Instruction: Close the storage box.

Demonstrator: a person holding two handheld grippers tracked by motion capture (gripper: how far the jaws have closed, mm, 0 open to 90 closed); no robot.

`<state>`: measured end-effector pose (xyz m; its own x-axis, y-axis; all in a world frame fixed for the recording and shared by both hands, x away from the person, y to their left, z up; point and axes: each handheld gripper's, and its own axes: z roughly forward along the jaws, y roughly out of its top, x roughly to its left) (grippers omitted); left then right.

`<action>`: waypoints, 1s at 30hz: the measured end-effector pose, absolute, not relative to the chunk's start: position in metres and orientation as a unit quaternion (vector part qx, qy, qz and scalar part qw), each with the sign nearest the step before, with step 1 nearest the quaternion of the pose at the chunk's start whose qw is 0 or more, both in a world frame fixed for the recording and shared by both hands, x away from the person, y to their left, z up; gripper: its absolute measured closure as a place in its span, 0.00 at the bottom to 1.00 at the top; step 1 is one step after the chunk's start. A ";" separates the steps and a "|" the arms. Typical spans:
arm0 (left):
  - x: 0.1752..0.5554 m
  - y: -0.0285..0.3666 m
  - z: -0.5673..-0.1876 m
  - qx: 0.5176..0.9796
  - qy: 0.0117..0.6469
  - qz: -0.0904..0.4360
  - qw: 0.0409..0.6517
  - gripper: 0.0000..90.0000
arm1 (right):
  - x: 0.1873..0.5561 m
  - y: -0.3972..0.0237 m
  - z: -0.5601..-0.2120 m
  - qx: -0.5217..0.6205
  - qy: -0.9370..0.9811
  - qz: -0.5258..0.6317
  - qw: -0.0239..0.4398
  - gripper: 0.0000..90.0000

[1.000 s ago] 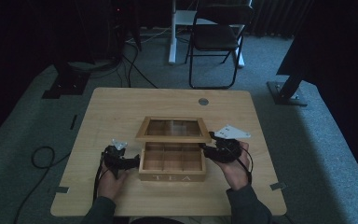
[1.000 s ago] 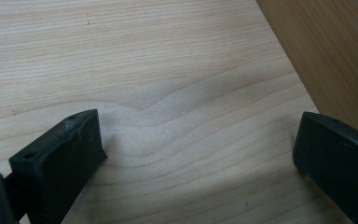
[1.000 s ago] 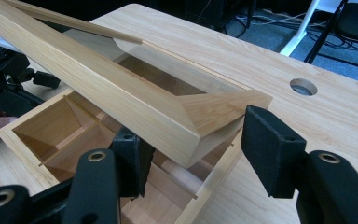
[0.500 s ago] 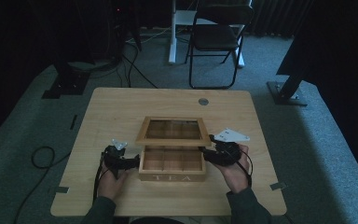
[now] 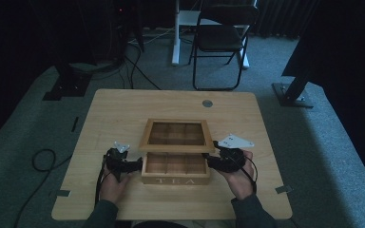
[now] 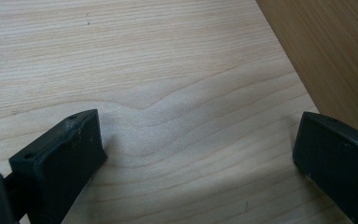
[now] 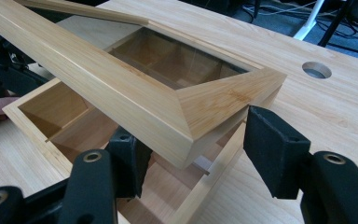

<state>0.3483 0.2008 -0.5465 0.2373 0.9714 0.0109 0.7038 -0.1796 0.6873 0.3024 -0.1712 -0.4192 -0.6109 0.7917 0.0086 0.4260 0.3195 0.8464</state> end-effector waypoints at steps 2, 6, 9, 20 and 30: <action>0.348 0.201 -0.546 0.732 0.572 0.232 0.287 0.02 | 0.302 -0.171 -0.421 0.388 0.785 0.436 0.210 0.46; 0.348 0.201 -0.546 0.734 0.571 0.233 0.286 0.02 | 0.300 -0.172 -0.425 0.388 0.786 0.436 0.206 0.46; 0.348 0.201 -0.546 0.733 0.571 0.233 0.287 0.02 | 0.299 -0.172 -0.426 0.387 0.788 0.434 0.205 0.46; 0.348 0.201 -0.547 0.731 0.573 0.232 0.288 0.02 | 0.296 -0.171 -0.434 0.385 0.790 0.431 0.204 0.46; 0.348 0.201 -0.546 0.733 0.572 0.232 0.287 0.02 | 0.294 -0.171 -0.439 0.383 0.794 0.425 0.205 0.46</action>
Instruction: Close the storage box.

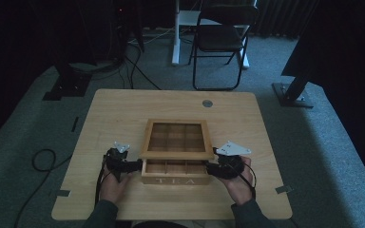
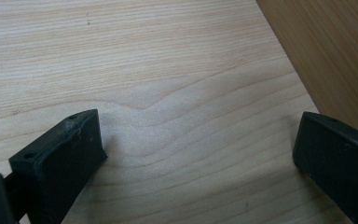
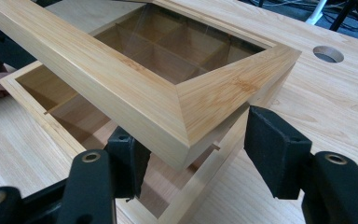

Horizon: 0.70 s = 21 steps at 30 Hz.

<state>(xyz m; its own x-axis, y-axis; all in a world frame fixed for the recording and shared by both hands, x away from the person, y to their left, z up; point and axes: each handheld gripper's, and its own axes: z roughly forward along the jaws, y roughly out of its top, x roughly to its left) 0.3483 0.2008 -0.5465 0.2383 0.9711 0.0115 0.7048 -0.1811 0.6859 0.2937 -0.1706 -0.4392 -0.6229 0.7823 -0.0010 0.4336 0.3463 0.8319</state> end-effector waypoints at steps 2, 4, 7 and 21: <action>0.348 0.201 -0.546 0.733 0.572 0.232 0.287 0.02 | 0.293 -0.171 -0.440 0.383 0.795 0.424 0.203 0.46; 0.348 0.201 -0.546 0.733 0.572 0.232 0.287 0.02 | 0.293 -0.171 -0.441 0.385 0.795 0.424 0.202 0.46; 0.348 0.201 -0.547 0.732 0.572 0.232 0.287 0.02 | 0.292 -0.171 -0.443 0.385 0.796 0.422 0.201 0.46; 0.348 0.201 -0.547 0.732 0.572 0.232 0.288 0.02 | 0.291 -0.168 -0.450 0.383 0.800 0.419 0.192 0.46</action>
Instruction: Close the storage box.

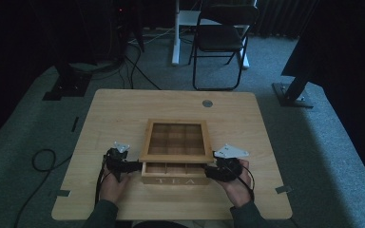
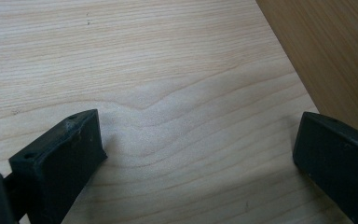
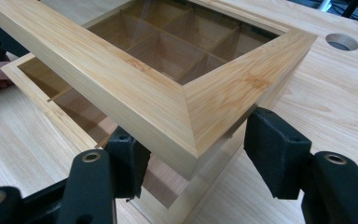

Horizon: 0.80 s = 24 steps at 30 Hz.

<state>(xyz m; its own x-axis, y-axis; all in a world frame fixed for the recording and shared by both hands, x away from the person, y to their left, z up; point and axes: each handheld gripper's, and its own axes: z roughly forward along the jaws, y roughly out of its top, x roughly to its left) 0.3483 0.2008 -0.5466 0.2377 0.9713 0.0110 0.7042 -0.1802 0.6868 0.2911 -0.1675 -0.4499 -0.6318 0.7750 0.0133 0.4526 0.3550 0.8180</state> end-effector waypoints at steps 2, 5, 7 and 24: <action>0.348 0.201 -0.546 0.733 0.572 0.232 0.287 0.02 | 0.291 -0.167 -0.451 0.383 0.800 0.420 0.192 0.46; 0.348 0.201 -0.546 0.734 0.571 0.232 0.286 0.02 | 0.290 -0.166 -0.453 0.382 0.802 0.418 0.192 0.46; 0.348 0.201 -0.546 0.734 0.571 0.232 0.286 0.02 | 0.290 -0.166 -0.454 0.381 0.802 0.417 0.191 0.46; 0.348 0.201 -0.546 0.734 0.571 0.231 0.286 0.02 | 0.290 -0.165 -0.463 0.379 0.807 0.414 0.186 0.46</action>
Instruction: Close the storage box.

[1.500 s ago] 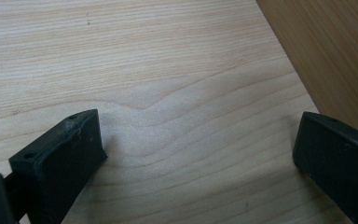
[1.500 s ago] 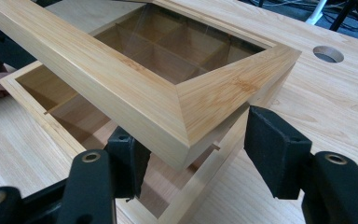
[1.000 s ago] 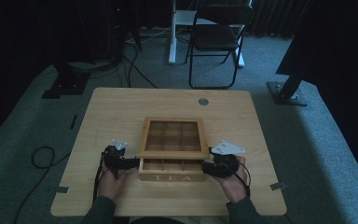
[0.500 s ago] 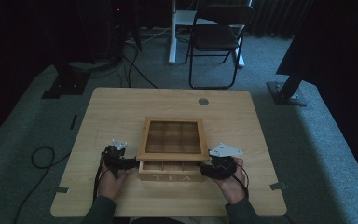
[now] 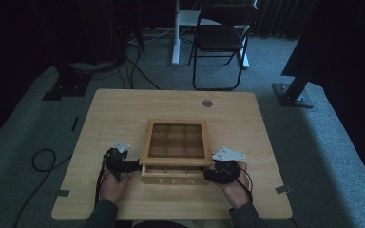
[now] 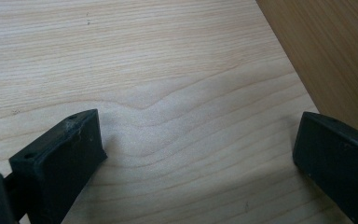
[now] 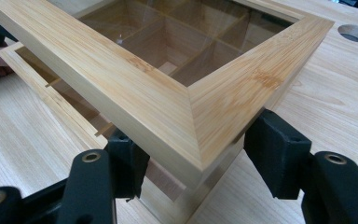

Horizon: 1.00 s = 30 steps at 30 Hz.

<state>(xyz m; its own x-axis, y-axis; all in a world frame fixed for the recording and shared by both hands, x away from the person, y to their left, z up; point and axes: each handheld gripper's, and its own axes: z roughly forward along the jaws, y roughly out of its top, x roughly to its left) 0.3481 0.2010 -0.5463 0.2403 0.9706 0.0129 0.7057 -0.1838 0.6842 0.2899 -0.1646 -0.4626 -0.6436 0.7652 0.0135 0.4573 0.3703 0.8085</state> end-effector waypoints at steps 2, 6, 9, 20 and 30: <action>0.348 0.201 -0.546 0.734 0.571 0.232 0.286 0.02 | 0.290 -0.164 -0.464 0.379 0.807 0.413 0.185 0.46; 0.347 0.201 -0.546 0.734 0.571 0.231 0.286 0.02 | 0.290 -0.164 -0.465 0.378 0.808 0.412 0.185 0.46; 0.347 0.201 -0.546 0.735 0.570 0.231 0.286 0.02 | 0.290 -0.164 -0.467 0.379 0.809 0.410 0.185 0.46; 0.347 0.201 -0.546 0.735 0.570 0.231 0.286 0.02 | 0.288 -0.163 -0.473 0.379 0.812 0.402 0.185 0.46; 0.347 0.201 -0.546 0.735 0.570 0.231 0.286 0.02 | 0.286 -0.165 -0.476 0.381 0.814 0.399 0.181 0.45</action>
